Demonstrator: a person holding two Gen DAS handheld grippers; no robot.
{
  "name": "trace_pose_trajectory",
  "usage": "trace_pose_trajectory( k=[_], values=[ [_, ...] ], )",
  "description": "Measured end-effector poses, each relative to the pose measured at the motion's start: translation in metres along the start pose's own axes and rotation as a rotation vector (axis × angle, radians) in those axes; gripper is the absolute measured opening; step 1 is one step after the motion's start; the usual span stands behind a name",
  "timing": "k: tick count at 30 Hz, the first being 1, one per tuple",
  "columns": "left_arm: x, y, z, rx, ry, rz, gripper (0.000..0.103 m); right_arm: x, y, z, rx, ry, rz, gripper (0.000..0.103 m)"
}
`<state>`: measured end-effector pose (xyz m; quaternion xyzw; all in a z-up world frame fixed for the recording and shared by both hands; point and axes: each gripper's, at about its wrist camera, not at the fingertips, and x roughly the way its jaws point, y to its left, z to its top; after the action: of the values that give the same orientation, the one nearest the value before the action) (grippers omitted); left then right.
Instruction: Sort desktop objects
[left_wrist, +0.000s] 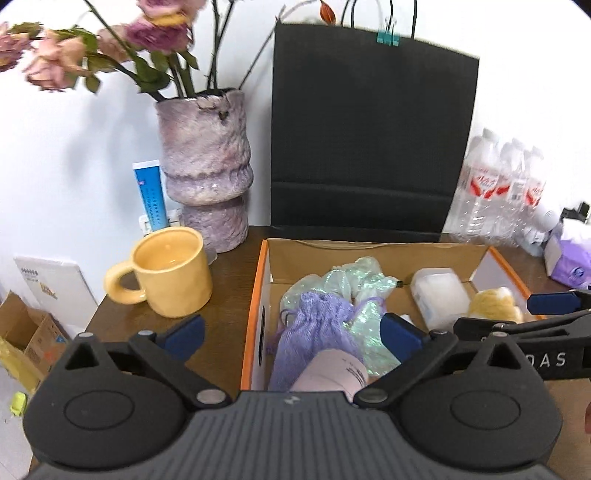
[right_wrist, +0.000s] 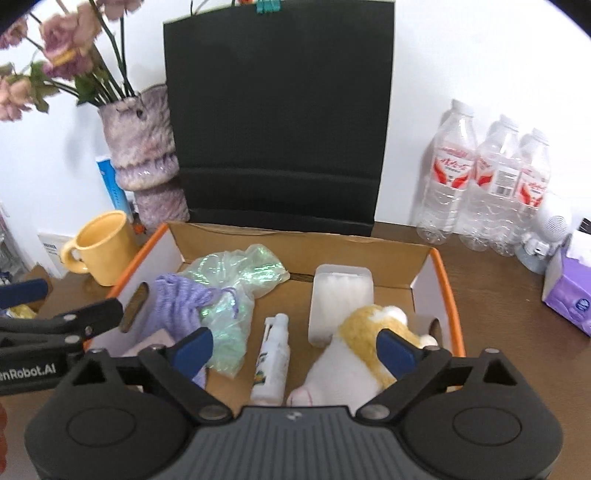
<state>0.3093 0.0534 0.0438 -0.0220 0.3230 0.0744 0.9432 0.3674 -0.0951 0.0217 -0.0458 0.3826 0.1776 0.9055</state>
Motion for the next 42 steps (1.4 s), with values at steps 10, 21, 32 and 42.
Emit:
trace_pose_trajectory(
  k=[10,21,32,42],
  values=[
    [-0.095,-0.01,-0.014,-0.032,-0.041,-0.016,0.103,-0.109,-0.002,-0.023,0.018,-0.058,0.012,0.103],
    [-0.184,-0.018,-0.05,-0.042,-0.071,-0.07,0.103,-0.212,0.009,-0.075,0.004,-0.053,-0.026,0.103],
    [-0.235,-0.032,-0.083,-0.031,-0.065,-0.153,0.103,-0.29,-0.005,-0.125,0.03,-0.092,-0.039,0.103],
    [-0.243,-0.048,-0.096,-0.019,-0.044,-0.163,0.103,-0.292,-0.023,-0.151,0.046,-0.063,-0.038,0.103]
  ],
)
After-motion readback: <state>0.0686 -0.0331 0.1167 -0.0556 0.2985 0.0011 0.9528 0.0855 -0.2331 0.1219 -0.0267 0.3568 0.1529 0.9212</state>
